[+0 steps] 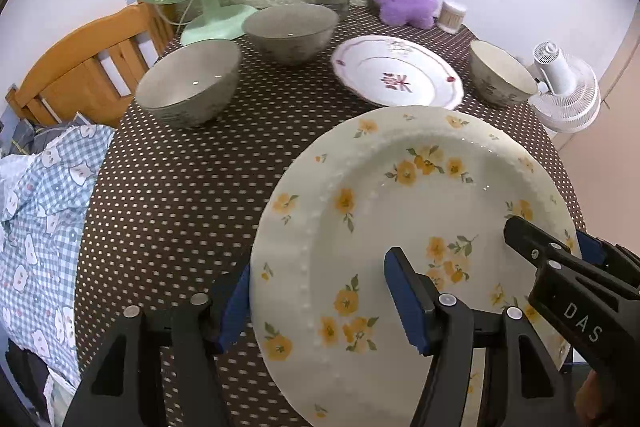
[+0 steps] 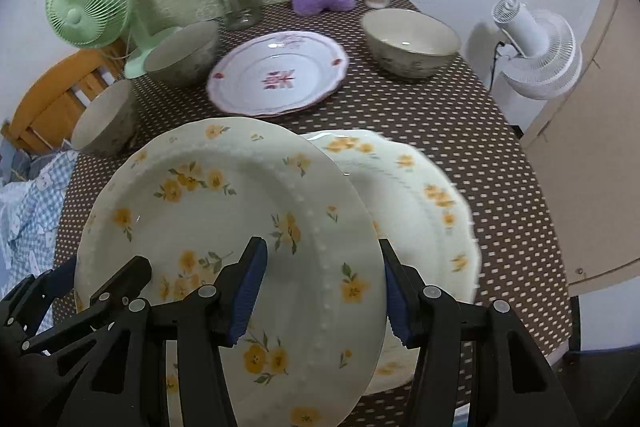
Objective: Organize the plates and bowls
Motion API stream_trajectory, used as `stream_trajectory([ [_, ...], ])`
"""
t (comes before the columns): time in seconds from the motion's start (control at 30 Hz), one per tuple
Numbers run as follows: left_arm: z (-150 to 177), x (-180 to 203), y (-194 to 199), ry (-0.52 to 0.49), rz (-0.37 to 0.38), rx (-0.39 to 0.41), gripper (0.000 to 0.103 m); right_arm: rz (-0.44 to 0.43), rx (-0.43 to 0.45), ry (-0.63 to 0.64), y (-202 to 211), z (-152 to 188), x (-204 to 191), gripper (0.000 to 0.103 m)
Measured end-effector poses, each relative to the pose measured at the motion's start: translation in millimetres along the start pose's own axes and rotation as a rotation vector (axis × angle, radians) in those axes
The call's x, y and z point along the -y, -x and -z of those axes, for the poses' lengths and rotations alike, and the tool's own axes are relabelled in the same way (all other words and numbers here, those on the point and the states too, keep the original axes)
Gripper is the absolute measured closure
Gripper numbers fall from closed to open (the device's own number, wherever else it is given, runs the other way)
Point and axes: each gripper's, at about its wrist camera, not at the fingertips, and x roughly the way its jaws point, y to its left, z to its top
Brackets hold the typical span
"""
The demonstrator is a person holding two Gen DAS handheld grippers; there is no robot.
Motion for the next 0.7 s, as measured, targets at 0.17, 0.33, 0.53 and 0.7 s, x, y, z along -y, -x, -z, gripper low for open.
stream_trajectory([
  [0.17,2.1,30.6,-9.9,-0.005,0.017,-0.025,0.042,0.019,-0.007,-0.004,-4.0,-0.9,33.4,0.045],
  [0.33,4.8,59.9,-22.7,-0.006,0.025,-0.054,0.042,0.030,-0.030,-0.009,-10.6,-1.3,63.9,0.045],
  [0.53,5.5,85.5,-34.1,-0.010,0.023,-0.075,0.042,0.038,-0.052,-0.009,-19.8,-2.6,90.7,0.045],
  [0.7,5.3,97.5,-46.1,-0.002,0.021,-0.095,0.042,0.032,-0.068,-0.005,-28.2,-3.3,104.4,0.045],
])
